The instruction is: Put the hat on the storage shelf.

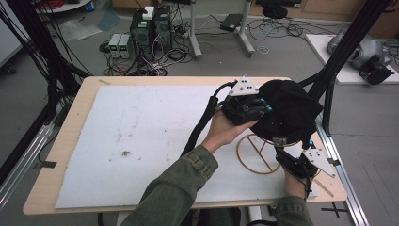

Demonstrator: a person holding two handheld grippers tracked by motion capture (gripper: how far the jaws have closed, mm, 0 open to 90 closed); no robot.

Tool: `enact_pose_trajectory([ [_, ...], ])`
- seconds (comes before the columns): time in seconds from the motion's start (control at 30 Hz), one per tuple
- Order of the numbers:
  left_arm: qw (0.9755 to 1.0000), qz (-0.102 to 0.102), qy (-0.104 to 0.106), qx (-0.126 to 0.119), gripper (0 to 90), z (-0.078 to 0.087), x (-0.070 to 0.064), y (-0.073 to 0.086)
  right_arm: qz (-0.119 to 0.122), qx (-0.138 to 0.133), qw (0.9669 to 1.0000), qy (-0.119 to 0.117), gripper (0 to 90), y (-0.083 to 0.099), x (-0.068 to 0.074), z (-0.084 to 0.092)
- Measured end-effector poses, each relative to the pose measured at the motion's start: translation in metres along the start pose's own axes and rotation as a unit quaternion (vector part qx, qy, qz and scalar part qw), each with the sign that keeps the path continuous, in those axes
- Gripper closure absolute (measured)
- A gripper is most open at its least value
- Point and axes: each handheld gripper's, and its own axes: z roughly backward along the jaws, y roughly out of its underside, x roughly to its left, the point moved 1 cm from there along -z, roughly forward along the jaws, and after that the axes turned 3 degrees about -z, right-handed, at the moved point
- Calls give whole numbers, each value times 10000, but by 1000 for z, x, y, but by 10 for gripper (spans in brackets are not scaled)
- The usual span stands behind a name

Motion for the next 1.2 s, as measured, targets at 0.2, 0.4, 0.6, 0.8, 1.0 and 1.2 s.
enact_pose_trajectory([
  [0.2, 9999, -101, -37, 82, 859, -1, -4, -1, 31, 12, 10000, -9, 116, 0, 1, 0],
  [0.4, 9998, 78, -131, 101, 754, -2, -2, -1, 36, 7, 10000, -10, 117, 0, 1, 0],
  [0.6, 9998, 126, -184, -3, 564, 0, 3, -1, -2, -6, 10000, -12, 116, 0, 1, 0],
  [0.8, 9998, 37, -190, -89, 500, 0, -1, 0, 41, 21, 10000, -13, 116, 0, 1, 0],
  [1.0, 9991, 69, -318, -286, 451, 6, 1, 0, 35, 16, 10000, -23, 116, 0, 2, 1],
  [1.2, 9978, 58, -478, -456, 434, 24, 4, 3, 22, 10, 10000, -3, 116, 1, 2, 1],
])
